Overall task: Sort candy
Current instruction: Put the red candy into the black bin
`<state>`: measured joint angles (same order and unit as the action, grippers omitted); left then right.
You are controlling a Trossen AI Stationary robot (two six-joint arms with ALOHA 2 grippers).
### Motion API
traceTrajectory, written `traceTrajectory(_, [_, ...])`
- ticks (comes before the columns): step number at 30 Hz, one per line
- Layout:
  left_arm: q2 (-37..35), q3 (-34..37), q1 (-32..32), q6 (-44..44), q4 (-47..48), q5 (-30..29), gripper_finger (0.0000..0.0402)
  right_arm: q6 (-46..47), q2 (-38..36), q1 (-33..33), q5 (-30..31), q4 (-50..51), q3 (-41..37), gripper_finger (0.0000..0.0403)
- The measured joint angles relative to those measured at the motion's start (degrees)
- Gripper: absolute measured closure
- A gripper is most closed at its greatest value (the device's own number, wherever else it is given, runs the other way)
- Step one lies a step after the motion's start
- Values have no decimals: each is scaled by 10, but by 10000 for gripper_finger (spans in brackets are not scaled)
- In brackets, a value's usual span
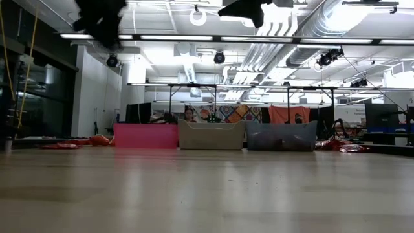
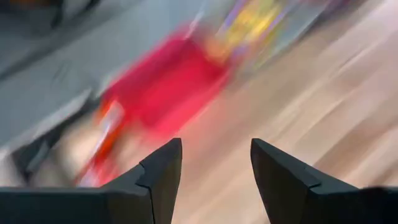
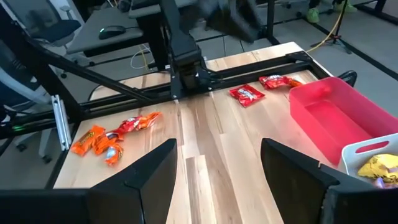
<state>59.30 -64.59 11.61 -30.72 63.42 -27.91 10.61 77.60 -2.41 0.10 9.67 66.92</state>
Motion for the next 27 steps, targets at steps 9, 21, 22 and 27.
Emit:
traceTrajectory(9, [105,74,129,64,111,132,222,-1,0,-6,-1,14,0,176])
traceTrajectory(21, [241,173,215,176,23,158,222,24,0,-6,-1,48,0,176])
traceTrajectory(22, [249,177,221,183,20,158,222,25,0,-6,-1,50,0,176])
traceTrajectory(27, [279,199,254,199,-31,158,222,25,0,-6,-1,55,0,176])
